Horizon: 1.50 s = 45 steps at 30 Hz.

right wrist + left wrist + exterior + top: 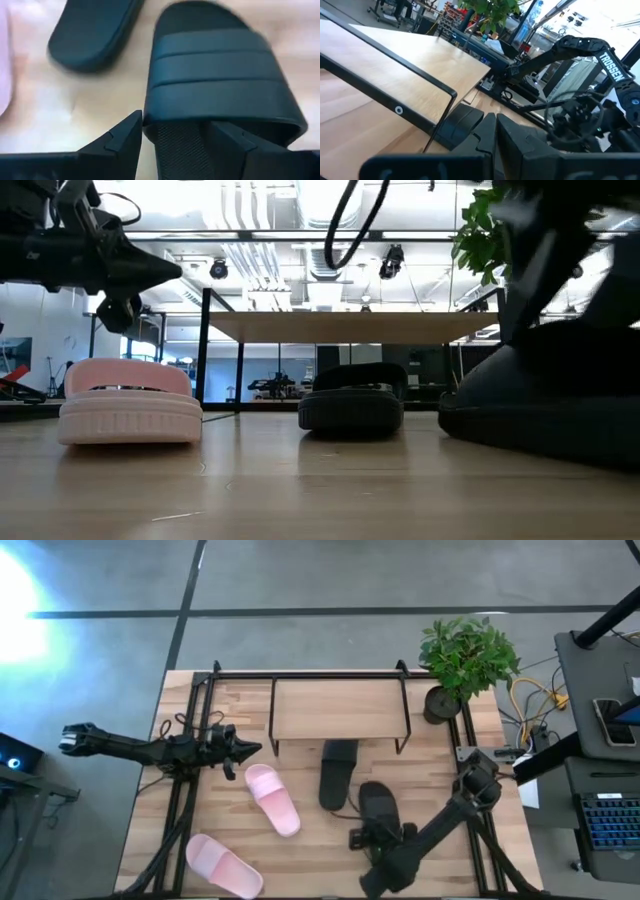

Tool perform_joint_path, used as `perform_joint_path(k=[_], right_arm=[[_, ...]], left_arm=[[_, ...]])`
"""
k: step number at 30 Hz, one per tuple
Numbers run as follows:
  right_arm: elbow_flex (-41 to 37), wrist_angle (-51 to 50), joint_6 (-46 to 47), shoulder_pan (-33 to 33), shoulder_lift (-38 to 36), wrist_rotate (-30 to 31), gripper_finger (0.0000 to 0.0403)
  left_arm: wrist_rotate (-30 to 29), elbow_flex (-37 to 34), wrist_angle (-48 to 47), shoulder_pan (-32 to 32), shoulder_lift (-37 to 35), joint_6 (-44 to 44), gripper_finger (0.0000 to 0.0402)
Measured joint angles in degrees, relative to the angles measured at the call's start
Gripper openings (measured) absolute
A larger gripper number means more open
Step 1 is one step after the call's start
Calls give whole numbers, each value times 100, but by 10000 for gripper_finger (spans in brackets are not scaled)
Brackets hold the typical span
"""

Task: Pick and place slides into the shelf
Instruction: Put the black slide under the shelf

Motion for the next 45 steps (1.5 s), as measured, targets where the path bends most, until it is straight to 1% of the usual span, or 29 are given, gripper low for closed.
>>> perform_joint_path(k=[4, 8, 14, 16, 18, 20, 21, 23, 25, 27, 30, 31, 32, 34, 37, 41, 43, 45], right_arm=[[-186, -245, -130, -283, -6, 430, 167], [-237, -53, -347, -495, -98, 442, 157], [-133, 1202, -2114, -301, -592, 537, 155], [-135, 1422, -2443, -209, -757, 468, 156], [-135, 1432, -2586, -88, -963, 306, 157], [-134, 1312, -2479, 94, -1163, 198, 157], [-133, 1145, -2249, 207, -1240, 148, 155], [-139, 703, -1624, 436, -1331, -170, 146], [-152, 261, -902, 646, -1348, -610, 129], [-214, -13, -221, 831, -1352, -969, 103], [-300, 72, -162, 869, -1364, -1898, 53], [-356, 124, -164, 859, -1364, -2125, 36], [-421, 230, -182, 834, -1364, -2291, 23], [-595, 531, -187, 782, -1364, -2544, 13], [-999, 1278, -188, 750, -1364, -2597, 10], [-1700, 2356, -206, 740, -1364, -2533, 9], [-1999, 2572, -210, 728, -1345, -2516, 9], [-2204, 2511, -210, 689, -1344, -2491, 9]], left_arm=[[2, 51, 2, 0, 171, 3, 0], [6, 79, 2, 0, 333, 1, 0], [22, 167, 5, 0, 493, 3, 0], [22, 207, 4, -1, 535, 3, 0], [27, 260, 9, 0, 573, 3, 0], [38, 295, 0, -2, 572, 1, 0], [39, 327, 13, -2, 569, -2, 0], [82, 365, 41, 0, 534, -82, 0], [171, 398, 29, 0, 519, -506, 0], [256, 414, 25, 0, 527, -936, 0], [494, 414, 9, 0, 584, -1406, 0], [584, 414, 11, 0, 618, -1543, 0], [657, 414, 10, -2, 650, -1701, 0], [808, 416, 9, -1, 708, -2058, 0], [1018, 423, 9, 0, 792, -2495, 0], [1071, 423, 26, -2, 854, -2543, 0], [1071, 423, 21, -2, 853, -2487, 0], [1072, 423, 37, -2, 863, -2310, 0]])
